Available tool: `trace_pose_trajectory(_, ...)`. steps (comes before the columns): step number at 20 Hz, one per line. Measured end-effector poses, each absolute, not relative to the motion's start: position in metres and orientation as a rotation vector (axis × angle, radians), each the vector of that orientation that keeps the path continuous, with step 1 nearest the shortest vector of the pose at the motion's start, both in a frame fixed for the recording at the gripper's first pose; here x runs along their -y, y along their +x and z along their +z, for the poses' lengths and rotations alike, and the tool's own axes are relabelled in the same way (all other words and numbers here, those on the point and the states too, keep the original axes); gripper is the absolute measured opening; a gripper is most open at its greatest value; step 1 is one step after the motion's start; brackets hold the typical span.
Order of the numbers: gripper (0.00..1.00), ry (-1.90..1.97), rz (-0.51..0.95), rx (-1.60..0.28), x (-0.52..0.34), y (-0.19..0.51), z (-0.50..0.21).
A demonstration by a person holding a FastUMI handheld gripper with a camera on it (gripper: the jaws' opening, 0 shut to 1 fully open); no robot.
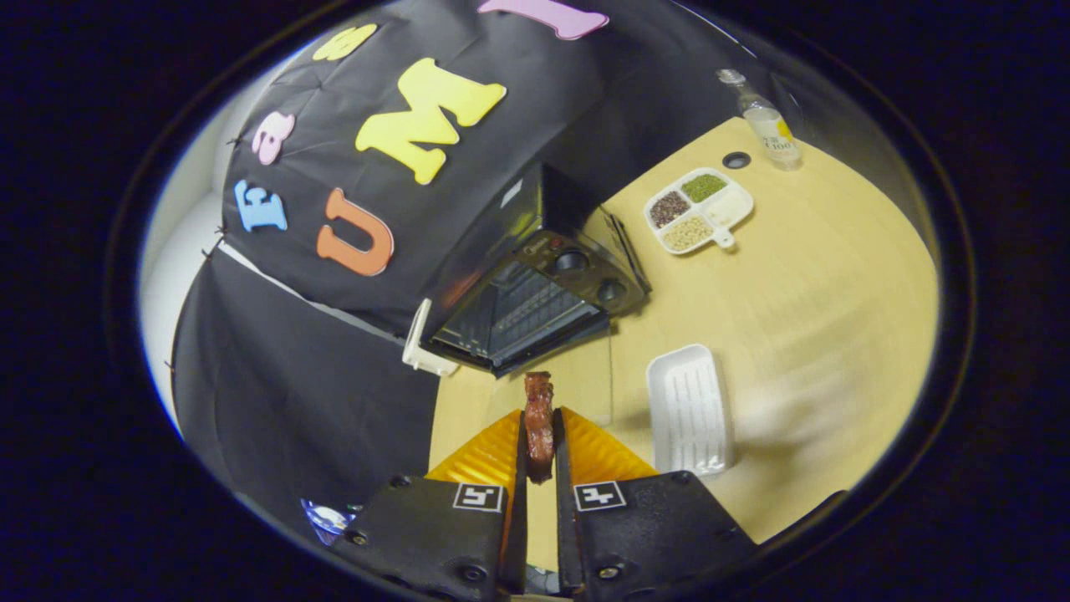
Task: Open the toaster oven, put the food inside, and close the toaster oven door.
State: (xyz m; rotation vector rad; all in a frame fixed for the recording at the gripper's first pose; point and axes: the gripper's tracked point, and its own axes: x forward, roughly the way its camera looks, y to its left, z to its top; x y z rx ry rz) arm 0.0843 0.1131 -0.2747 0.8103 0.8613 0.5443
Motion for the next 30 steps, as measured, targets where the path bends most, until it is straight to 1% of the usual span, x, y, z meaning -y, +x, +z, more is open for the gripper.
trace_pose_trajectory(4, 0.18, 0.909, 0.510, -0.789, -0.162, 0.108, -0.266)
trace_pose_trajectory(8, 0.17, 0.968, 0.484, -0.746, -0.198, 0.134, -0.273)
trace_pose_trajectory(11, 0.17, 1.016, 0.423, -0.705, -0.215, 0.160, -0.287)
trace_pose_trajectory(14, 0.17, 1.071, 0.393, -0.661, -0.234, 0.186, -0.294)
trace_pose_trajectory(18, 0.17, 1.195, 0.305, -0.629, -0.258, 0.217, -0.316)
trace_pose_trajectory(21, 0.17, 1.202, 0.220, -0.579, -0.267, 0.243, -0.328)
trace_pose_trajectory(27, 0.17, 1.195, 0.156, -0.568, -0.304, 0.274, -0.343)
trace_pose_trajectory(30, 0.18, 1.156, 0.142, -0.581, -0.319, 0.275, -0.349)
